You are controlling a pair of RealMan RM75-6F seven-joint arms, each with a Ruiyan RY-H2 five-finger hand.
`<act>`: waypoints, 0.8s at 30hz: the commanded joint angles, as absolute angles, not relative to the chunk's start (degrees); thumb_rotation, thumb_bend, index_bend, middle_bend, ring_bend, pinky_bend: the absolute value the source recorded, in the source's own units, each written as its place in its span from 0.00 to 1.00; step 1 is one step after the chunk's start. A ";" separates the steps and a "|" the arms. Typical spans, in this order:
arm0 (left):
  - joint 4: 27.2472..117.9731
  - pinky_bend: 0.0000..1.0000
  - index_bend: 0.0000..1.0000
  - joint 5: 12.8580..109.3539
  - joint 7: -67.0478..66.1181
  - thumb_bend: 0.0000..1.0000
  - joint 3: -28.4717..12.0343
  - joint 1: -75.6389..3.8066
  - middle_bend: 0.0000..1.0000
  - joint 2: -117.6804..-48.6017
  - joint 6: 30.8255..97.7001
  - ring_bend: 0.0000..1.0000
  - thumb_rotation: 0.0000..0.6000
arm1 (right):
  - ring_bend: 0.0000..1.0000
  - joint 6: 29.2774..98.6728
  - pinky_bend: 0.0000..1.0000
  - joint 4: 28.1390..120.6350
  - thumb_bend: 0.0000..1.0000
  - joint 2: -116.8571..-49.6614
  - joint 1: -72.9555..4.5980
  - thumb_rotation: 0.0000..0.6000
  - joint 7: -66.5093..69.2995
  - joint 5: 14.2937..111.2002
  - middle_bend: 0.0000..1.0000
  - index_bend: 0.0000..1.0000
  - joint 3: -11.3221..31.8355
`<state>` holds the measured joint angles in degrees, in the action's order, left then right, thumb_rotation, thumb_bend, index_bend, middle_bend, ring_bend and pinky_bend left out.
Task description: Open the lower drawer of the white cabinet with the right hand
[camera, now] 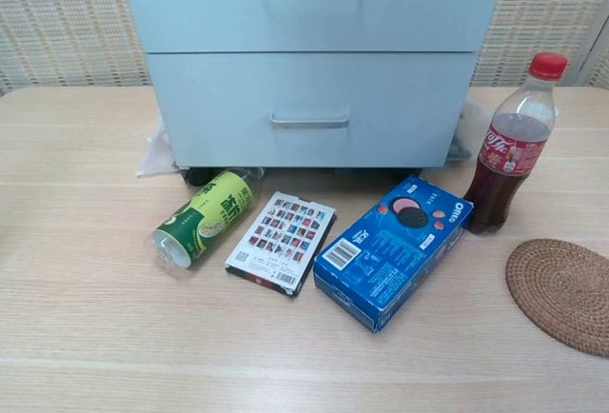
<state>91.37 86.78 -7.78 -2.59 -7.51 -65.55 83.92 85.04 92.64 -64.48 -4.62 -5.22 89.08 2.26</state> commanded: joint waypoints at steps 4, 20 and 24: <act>91.35 0.14 0.15 86.70 -7.73 0.36 -2.61 -7.52 0.07 -65.44 83.98 0.06 1.00 | 0.36 85.10 0.37 93.13 0.20 -64.28 -4.74 1.00 -5.45 89.71 0.44 0.17 2.07; 91.19 0.14 0.15 87.12 -6.95 0.36 -2.46 -7.71 0.08 -65.57 84.04 0.07 1.00 | 0.48 80.51 0.45 97.72 0.20 -63.48 -9.98 1.00 -8.88 95.34 0.51 0.17 2.26; 91.08 0.14 0.15 87.07 -6.64 0.36 -2.41 -7.74 0.08 -65.52 83.94 0.07 1.00 | 0.56 76.88 0.49 100.55 0.20 -63.23 -13.29 1.00 -10.70 96.06 0.60 0.23 3.33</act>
<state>91.08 87.07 -6.65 -2.42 -7.73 -65.53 83.95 78.36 99.31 -63.40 -11.93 -9.79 95.65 2.75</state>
